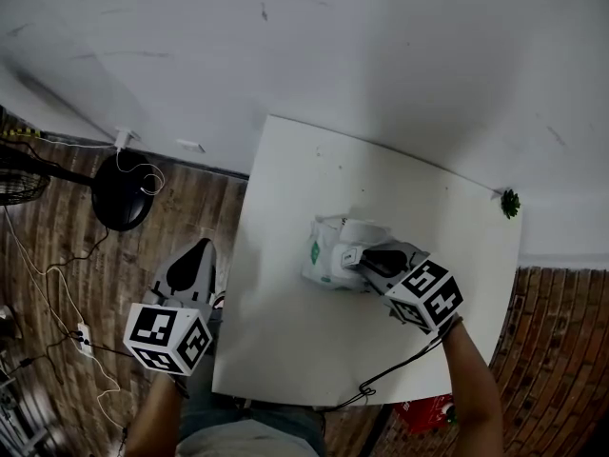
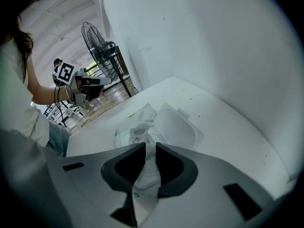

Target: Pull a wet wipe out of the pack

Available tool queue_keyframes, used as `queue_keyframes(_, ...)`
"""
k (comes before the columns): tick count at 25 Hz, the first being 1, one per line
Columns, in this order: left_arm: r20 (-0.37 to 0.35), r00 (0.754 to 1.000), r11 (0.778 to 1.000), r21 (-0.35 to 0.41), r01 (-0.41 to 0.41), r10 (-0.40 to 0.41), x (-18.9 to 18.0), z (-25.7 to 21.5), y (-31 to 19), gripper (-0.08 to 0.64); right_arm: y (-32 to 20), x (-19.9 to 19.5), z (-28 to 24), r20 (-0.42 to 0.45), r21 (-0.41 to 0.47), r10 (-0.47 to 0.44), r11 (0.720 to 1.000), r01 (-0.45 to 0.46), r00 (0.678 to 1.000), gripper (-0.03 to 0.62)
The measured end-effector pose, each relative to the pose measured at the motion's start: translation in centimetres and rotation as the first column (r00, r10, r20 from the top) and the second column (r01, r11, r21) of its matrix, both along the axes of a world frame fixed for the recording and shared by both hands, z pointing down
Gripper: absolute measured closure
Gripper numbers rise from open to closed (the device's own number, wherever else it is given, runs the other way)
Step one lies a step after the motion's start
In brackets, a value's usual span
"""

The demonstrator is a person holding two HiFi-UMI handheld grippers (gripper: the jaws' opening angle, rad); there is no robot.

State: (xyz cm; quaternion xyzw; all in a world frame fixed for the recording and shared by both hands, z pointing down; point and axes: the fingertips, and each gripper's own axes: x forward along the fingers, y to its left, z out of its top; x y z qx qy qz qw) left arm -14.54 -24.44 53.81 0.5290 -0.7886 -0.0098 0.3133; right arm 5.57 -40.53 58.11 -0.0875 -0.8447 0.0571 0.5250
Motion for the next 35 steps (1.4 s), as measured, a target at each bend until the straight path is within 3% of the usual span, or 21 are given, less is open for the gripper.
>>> queue_keyframes(23, -0.006, 1.000, 1.000, 0.007, 0.015, -0.015, -0.3, -0.3, 0.6, 0.560, -0.1, 0.1, 0.4, -0.020, 0.009, 0.028, 1.000, -0.027, 0.999, 0.588)
queue_keyframes(35, -0.001, 1.000, 1.000, 0.023, 0.022, -0.022, 0.0, -1.2, 1.0, 0.560, 0.1, 0.4, 0.2, -0.027, 0.030, 0.042, 0.999, -0.041, 0.999, 0.589)
